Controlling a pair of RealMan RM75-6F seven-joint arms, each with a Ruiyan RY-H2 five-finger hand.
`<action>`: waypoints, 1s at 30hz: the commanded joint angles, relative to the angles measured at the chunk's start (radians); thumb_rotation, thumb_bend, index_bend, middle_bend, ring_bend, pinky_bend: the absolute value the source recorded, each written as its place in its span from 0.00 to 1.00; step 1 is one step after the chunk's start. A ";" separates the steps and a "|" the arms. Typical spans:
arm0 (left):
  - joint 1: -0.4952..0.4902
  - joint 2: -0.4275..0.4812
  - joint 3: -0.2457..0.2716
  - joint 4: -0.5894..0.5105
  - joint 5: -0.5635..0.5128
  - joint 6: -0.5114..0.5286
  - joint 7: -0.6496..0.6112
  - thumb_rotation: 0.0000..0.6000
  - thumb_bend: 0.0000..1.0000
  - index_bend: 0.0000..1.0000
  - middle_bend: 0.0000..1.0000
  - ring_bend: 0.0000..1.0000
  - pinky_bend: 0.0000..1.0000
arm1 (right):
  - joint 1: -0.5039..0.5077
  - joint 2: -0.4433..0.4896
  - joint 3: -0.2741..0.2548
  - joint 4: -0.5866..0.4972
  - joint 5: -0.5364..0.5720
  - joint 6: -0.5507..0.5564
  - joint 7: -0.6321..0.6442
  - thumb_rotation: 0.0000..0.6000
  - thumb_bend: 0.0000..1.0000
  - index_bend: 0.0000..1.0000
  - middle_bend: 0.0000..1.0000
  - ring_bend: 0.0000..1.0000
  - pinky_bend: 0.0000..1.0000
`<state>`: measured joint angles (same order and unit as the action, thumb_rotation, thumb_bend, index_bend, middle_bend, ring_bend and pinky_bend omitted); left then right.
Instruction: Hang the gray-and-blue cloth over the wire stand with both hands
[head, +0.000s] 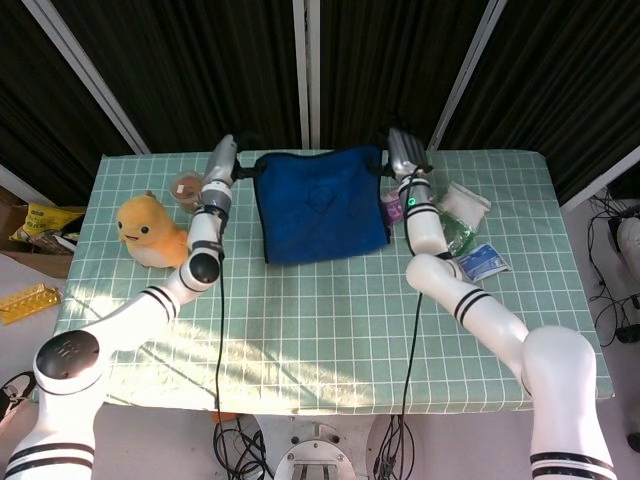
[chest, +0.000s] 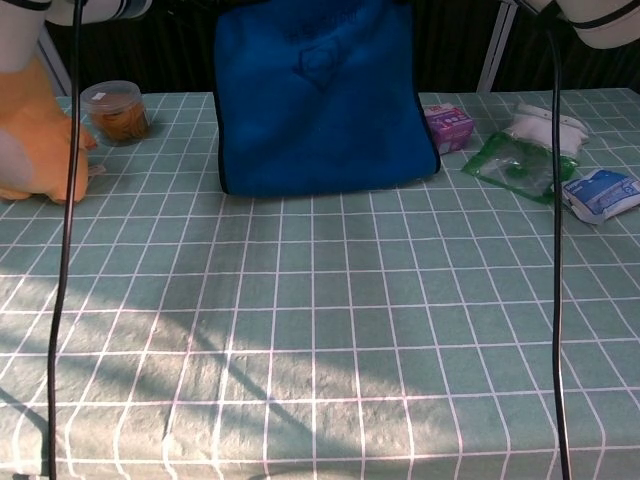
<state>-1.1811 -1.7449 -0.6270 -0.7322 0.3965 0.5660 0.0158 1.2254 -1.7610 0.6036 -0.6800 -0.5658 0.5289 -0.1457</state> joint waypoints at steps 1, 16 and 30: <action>-0.052 -0.010 0.026 0.084 -0.160 -0.083 0.112 1.00 0.40 0.00 0.00 0.10 0.16 | 0.063 -0.030 -0.009 0.078 0.075 -0.088 -0.034 1.00 0.16 0.00 0.00 0.00 0.00; 0.115 0.176 0.025 -0.376 0.198 0.199 -0.061 0.92 0.43 0.02 0.00 0.06 0.16 | -0.137 0.173 -0.055 -0.398 -0.157 0.179 0.090 1.00 0.19 0.00 0.00 0.00 0.00; 0.717 0.513 0.552 -0.919 1.126 0.783 -0.026 0.82 0.22 0.10 0.09 0.07 0.16 | -0.797 0.508 -0.543 -0.954 -0.837 0.859 0.105 1.00 0.19 0.00 0.00 0.00 0.00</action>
<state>-0.6764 -1.3403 -0.2755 -1.5322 1.3370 1.1362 -0.0314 0.5967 -1.3374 0.2152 -1.5640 -1.2707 1.2186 -0.0396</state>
